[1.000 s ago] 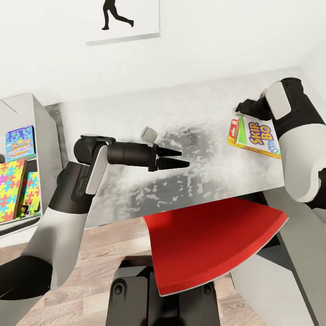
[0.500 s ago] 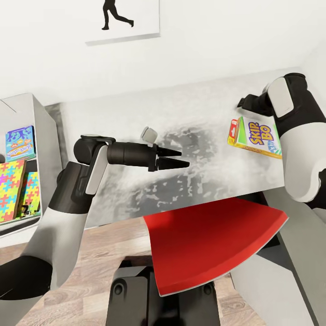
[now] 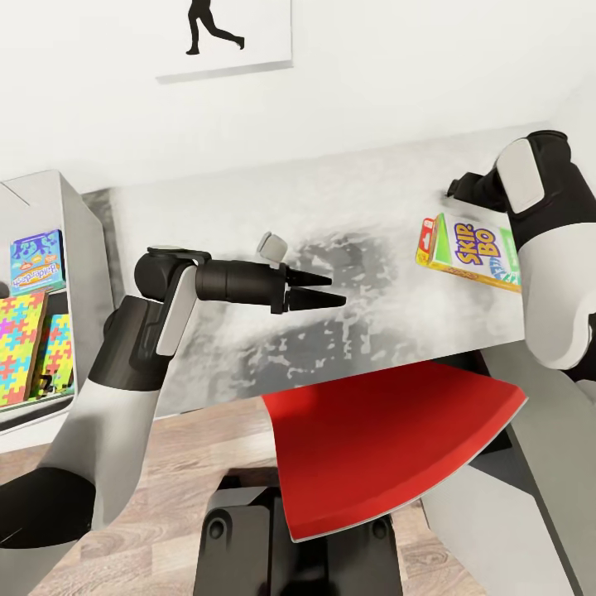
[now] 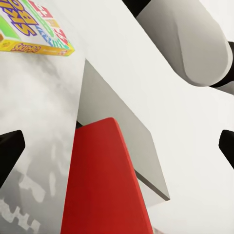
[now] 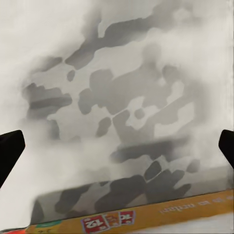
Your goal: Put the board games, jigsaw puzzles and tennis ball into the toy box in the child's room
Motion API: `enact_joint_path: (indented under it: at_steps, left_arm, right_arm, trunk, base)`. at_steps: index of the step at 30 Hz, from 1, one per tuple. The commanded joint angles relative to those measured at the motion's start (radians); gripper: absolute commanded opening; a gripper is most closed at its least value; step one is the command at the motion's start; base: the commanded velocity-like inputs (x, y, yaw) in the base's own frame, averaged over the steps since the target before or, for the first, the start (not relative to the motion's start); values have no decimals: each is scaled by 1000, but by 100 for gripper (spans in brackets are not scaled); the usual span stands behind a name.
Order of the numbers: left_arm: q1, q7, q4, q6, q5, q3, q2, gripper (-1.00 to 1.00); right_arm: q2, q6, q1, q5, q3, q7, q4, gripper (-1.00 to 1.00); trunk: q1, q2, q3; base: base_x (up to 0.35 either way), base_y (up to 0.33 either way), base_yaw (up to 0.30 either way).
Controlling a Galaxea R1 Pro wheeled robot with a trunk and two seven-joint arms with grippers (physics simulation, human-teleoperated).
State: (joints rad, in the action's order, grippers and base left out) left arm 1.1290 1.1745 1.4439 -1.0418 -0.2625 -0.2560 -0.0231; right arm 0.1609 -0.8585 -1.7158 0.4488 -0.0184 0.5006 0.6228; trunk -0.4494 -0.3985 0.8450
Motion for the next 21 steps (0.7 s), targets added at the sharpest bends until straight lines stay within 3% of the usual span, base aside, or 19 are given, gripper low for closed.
enact_joint_path:
  at_steps: [1, 11, 21]
  left_arm:
    - [1, 2, 0, -5, -1, 0, 0, 100]
    - [1, 2, 0, -5, 0, 0, 0, 100]
    - [1, 2, 0, -5, -1, 3, 3, 100]
  right_arm:
    - [1, -2, -1, 11, 0, 15, 1, 100]
    - [5, -4, -1, 10, -1, 44, 3, 100]
    - [52, -4, -2, 13, -2, 94, 3, 100]
  trunk:
    - [-1, -2, 1]
    - [-1, -2, 1]
    - [-1, -2, 1]
  base:
    - [0, 0, 0]
    - [0, 0, 0]
    - [0, 0, 0]
